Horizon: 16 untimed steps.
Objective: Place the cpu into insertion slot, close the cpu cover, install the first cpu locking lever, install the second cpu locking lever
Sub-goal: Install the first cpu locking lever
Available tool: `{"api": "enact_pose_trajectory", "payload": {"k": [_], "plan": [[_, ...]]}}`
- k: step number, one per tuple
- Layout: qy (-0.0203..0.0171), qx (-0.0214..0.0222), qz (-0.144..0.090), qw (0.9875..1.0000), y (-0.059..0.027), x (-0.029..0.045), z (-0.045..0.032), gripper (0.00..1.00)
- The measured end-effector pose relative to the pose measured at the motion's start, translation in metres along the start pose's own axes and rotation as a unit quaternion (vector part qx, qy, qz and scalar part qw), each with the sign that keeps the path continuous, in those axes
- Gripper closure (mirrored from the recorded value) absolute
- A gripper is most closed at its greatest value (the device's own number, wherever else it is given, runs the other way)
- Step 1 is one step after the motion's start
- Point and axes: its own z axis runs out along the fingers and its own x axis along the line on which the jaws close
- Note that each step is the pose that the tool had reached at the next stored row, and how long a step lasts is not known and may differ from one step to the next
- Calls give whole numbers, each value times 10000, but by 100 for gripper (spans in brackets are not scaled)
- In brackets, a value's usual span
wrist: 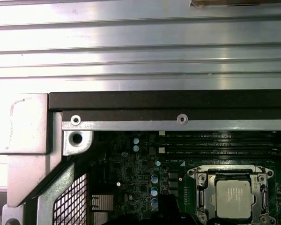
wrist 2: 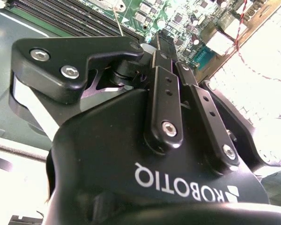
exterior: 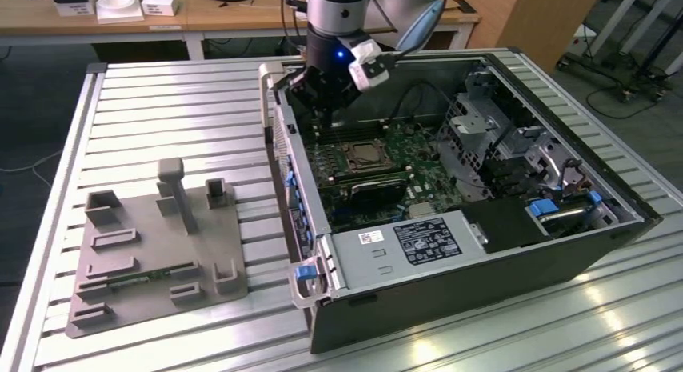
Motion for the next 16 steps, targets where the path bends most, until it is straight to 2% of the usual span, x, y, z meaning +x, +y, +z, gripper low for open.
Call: {"api": "enact_pose_trajectory", "payload": {"k": [7, 16], "plan": [[0, -2, -1, 10000, 55, 1, 23, 90], [1, -7, -23, 10000, 132, 3, 95, 90]]}}
